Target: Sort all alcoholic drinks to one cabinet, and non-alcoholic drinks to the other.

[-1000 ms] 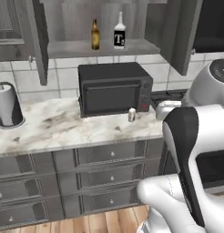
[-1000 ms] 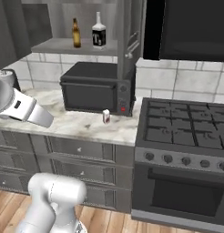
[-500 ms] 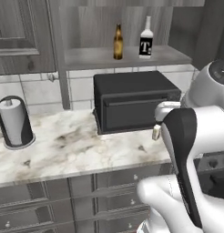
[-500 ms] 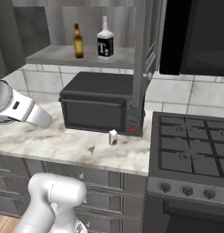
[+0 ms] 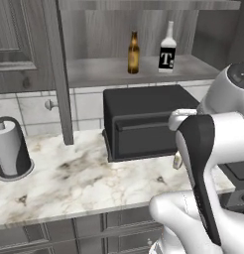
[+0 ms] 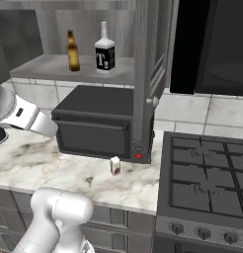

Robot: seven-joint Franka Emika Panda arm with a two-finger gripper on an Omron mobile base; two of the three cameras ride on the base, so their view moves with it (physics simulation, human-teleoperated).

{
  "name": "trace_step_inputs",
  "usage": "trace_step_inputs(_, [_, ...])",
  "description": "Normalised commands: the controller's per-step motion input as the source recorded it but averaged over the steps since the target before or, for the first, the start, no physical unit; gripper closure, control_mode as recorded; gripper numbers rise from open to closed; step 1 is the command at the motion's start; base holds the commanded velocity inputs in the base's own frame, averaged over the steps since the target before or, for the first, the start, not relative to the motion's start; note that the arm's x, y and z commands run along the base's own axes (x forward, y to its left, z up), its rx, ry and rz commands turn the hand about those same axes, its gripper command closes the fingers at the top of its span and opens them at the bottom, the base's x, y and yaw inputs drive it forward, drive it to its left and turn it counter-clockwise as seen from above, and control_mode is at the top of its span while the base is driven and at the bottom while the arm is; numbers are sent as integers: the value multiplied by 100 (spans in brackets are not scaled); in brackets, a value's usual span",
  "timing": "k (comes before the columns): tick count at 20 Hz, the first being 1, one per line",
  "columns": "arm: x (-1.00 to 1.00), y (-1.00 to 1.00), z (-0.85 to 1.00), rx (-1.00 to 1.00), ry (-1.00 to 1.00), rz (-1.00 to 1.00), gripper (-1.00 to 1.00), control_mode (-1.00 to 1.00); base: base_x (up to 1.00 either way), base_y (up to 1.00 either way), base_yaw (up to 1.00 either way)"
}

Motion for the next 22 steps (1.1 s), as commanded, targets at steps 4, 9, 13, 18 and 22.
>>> trace_step_inputs(4, [12,-6,-4,0,5,0,-100,-100,18,-13,0])
trace_step_inputs(9, [37,0,-37,0,2,-15,-100,-100,0,0,0])
trace_step_inputs(13, [54,1,-43,-1,0,-24,-100,-100,0,0,0])
trace_step_inputs(18, [42,-3,-39,0,0,-19,-100,-100,0,0,0])
trace_step_inputs(22, [26,-24,-38,0,0,-5,-100,-100,0,0,0])
